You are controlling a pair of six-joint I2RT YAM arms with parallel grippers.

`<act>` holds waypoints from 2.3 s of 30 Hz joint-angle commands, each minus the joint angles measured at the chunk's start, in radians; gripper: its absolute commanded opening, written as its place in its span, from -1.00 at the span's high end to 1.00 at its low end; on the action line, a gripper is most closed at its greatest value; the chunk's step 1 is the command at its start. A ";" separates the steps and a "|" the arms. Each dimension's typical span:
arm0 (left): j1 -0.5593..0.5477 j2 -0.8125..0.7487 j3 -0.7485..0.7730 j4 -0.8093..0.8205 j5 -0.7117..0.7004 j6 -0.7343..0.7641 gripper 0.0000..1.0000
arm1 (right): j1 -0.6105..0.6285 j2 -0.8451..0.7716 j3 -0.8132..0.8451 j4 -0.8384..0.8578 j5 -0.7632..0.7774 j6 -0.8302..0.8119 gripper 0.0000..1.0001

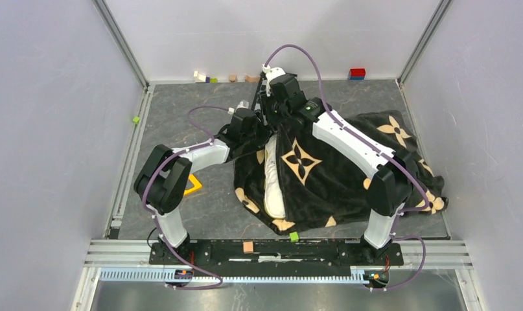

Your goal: Put the pillow into the pillowcase

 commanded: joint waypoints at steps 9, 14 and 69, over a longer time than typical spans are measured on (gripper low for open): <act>0.074 -0.325 -0.188 -0.287 0.011 0.223 -0.66 | 0.137 -0.290 -0.227 -0.049 0.173 -0.084 -0.25; 0.094 -0.438 -0.232 -0.385 -0.009 0.277 -0.76 | 0.280 -0.375 -0.435 -0.050 0.260 -0.054 -0.48; -0.163 -0.174 -0.233 -0.372 -0.309 0.249 0.67 | 0.193 -0.937 -1.100 0.546 0.278 0.147 1.00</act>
